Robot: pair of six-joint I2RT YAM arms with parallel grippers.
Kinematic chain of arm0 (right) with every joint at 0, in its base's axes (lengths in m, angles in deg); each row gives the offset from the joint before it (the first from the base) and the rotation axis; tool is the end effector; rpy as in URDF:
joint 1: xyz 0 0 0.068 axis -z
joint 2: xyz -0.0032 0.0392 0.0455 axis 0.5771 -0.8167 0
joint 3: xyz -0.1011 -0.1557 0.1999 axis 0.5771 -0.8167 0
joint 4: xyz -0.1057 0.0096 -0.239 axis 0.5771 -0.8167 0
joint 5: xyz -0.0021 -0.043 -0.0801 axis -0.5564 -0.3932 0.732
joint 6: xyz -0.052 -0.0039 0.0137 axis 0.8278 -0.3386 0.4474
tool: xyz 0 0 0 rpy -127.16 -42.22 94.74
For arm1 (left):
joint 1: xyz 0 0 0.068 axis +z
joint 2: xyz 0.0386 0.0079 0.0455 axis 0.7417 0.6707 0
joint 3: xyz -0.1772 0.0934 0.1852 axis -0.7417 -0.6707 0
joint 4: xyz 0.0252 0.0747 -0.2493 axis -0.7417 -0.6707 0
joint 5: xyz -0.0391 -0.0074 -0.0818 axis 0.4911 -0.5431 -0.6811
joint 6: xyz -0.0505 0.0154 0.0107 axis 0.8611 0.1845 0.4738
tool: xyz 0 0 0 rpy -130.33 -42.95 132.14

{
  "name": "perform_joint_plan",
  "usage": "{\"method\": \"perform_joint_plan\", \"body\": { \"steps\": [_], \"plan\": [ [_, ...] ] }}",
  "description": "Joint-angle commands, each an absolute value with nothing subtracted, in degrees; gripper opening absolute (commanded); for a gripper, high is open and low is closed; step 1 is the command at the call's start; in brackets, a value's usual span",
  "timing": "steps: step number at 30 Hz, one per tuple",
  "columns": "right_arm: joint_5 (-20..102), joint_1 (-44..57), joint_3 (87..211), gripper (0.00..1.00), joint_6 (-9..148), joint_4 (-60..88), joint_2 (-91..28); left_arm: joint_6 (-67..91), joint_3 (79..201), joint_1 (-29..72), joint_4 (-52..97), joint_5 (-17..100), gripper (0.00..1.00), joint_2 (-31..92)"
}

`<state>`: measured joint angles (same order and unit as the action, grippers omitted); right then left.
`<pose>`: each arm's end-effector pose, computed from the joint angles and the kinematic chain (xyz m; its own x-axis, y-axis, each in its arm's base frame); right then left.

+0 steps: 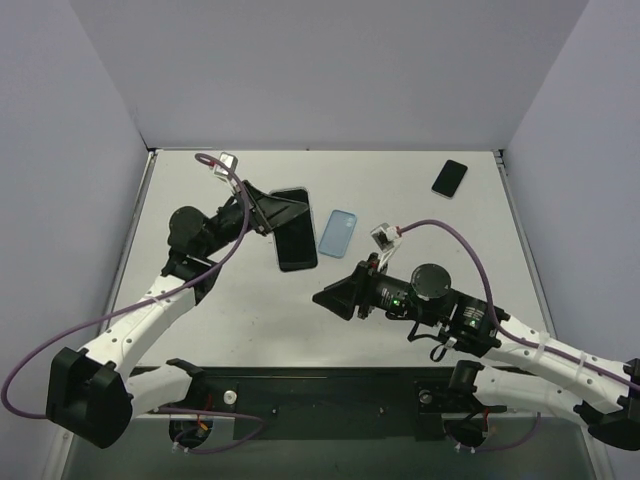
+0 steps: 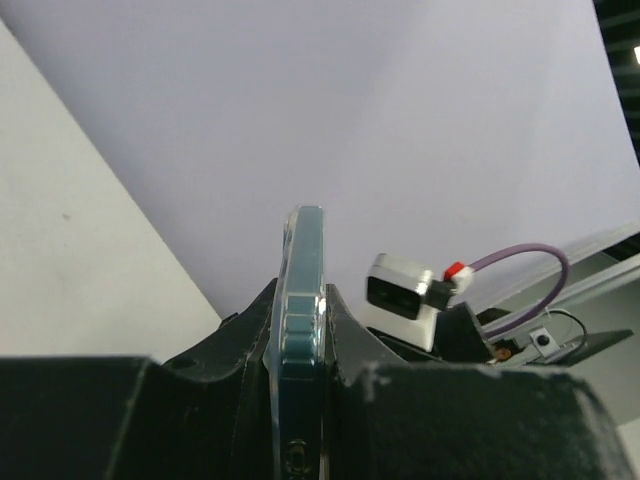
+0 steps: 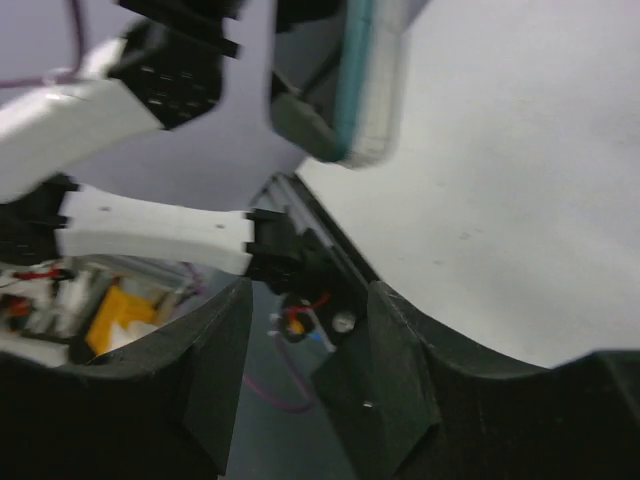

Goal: Take the phone out of the phone case
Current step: Remove the phone case from the phone.

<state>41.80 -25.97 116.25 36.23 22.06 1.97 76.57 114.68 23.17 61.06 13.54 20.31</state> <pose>0.0919 0.1763 0.3554 -0.5784 0.2753 -0.7679 -0.7281 0.2501 0.6382 0.2222 -0.1254 0.3725 -0.7293 -0.5292 -0.4338 0.5312 -0.0384 -0.8464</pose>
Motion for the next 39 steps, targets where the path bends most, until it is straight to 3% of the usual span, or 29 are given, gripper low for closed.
{"method": "perform_joint_plan", "body": {
  "steps": [1,10,21,39],
  "plan": [
    [28.93,-24.96,116.53,0.43,23.65,45.00,-1.55,73.80,114.92,23.18,58.28,17.60,0.00,17.59],
    [26.46,-21.19,114.78,0.33,16.08,58.64,-8.60,75.47,114.30,23.09,58.01,17.52,0.00,16.18],
    [29.18,-18.37,113.64,0.40,20.29,50.74,-5.35,78.46,115.09,23.09,61.52,16.20,0.00,17.15],
    [29.79,-17.23,113.02,0.41,20.38,51.18,-3.33,80.75,116.06,23.01,63.02,15.67,0.00,17.94]
  ]
}}
